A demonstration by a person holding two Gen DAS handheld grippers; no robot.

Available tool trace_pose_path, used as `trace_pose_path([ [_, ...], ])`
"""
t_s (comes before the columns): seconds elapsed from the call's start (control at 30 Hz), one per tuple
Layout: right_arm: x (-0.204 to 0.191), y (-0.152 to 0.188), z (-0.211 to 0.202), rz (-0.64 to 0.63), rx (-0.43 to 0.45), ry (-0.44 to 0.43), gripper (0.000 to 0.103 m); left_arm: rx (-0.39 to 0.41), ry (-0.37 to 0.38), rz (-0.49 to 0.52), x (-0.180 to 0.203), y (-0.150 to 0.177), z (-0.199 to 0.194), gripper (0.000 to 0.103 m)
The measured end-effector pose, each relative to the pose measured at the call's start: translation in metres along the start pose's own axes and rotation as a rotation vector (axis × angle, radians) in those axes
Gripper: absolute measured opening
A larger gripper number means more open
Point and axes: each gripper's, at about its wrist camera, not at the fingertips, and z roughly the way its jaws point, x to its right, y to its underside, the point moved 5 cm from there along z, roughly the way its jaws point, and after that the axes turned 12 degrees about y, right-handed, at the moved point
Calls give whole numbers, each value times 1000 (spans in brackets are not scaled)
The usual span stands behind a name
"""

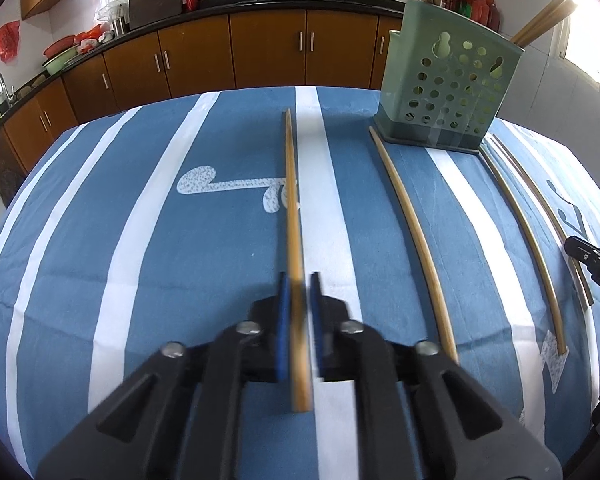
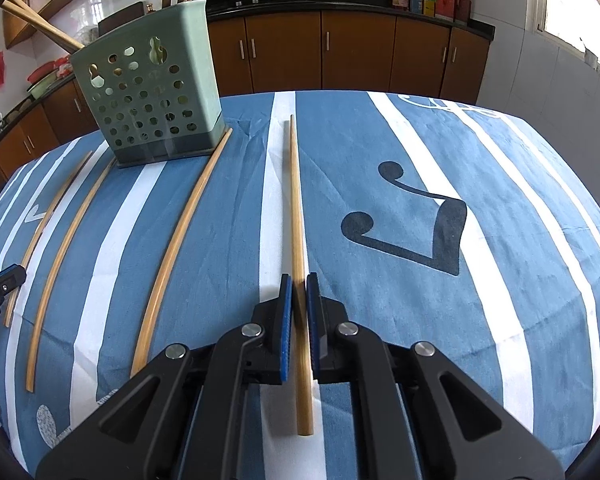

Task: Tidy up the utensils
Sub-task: 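Grasp a chopstick with the right tool while the left tool grasps another, then lift both chopsticks and carry them up over the green holder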

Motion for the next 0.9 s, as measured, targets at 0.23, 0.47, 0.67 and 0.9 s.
trace_pose_path([
  [0.23, 13, -8, -25, 34, 70, -9, 8, 43, 13, -11, -3, -8, -28, 8],
  [0.47, 30, -32, -60, 86, 179, -28, 8, 169, 51, 2, 8, -33, -73, 8],
  [0.67, 38, -54, -92, 127, 282, -52, 8, 284, 82, -1, 14, -55, -110, 8],
  [0.9, 41, -70, -115, 144, 351, -75, 7, 356, 103, -2, 19, -74, -137, 8],
])
